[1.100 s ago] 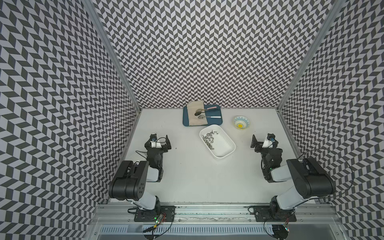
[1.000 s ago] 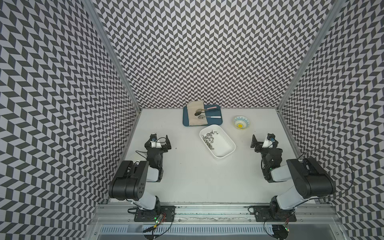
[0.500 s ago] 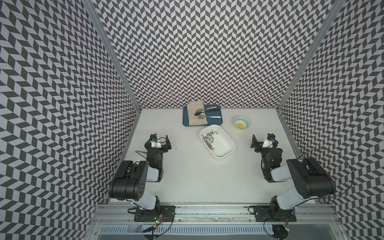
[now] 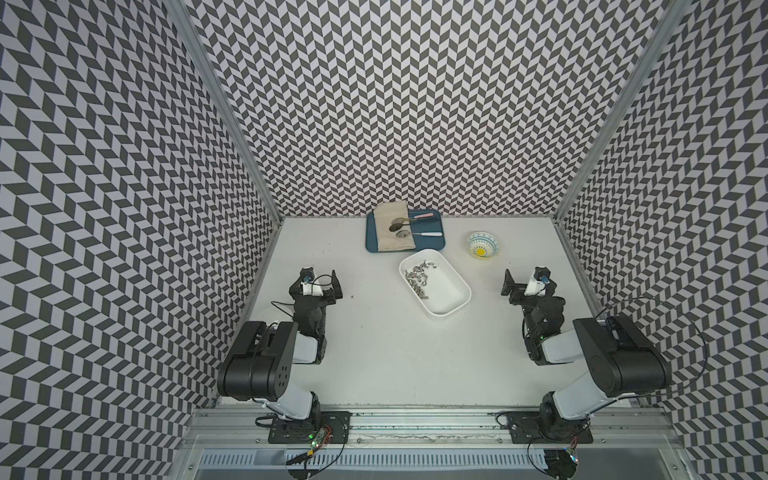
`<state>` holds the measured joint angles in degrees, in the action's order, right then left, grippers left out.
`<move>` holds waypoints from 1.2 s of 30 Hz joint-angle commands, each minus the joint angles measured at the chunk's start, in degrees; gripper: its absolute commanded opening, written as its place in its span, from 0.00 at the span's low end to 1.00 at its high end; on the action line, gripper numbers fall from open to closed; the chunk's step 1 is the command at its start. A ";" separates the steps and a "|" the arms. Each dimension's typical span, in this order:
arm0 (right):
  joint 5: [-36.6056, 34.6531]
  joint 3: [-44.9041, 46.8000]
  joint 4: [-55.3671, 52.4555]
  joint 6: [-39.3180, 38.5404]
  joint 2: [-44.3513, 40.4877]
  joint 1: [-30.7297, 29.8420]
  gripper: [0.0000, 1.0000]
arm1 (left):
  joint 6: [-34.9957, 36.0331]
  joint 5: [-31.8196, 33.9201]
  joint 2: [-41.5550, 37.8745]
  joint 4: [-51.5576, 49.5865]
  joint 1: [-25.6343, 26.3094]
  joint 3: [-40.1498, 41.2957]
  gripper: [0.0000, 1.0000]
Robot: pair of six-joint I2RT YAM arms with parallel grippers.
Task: Take out the wing nut from the storage box
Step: Pick up the wing nut from the storage box.
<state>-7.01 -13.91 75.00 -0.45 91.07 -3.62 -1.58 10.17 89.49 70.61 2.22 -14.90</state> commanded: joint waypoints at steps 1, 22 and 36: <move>0.19 0.38 2.17 0.01 -1.33 0.27 1.00 | -0.20 -0.51 -0.99 0.11 -0.20 0.31 0.99; 0.53 0.24 2.27 -0.03 -1.46 0.30 1.00 | -0.09 -0.80 -1.15 0.47 -0.29 0.53 0.98; 6.85 -31.88 -52.16 1.77 -11.16 -8.14 1.00 | -3.98 12.63 -10.48 -57.05 10.12 -30.83 0.99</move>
<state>-2.94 -42.96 32.29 0.10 80.53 -8.32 -2.31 19.44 79.50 33.23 10.55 -40.80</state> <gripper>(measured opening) 0.999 0.994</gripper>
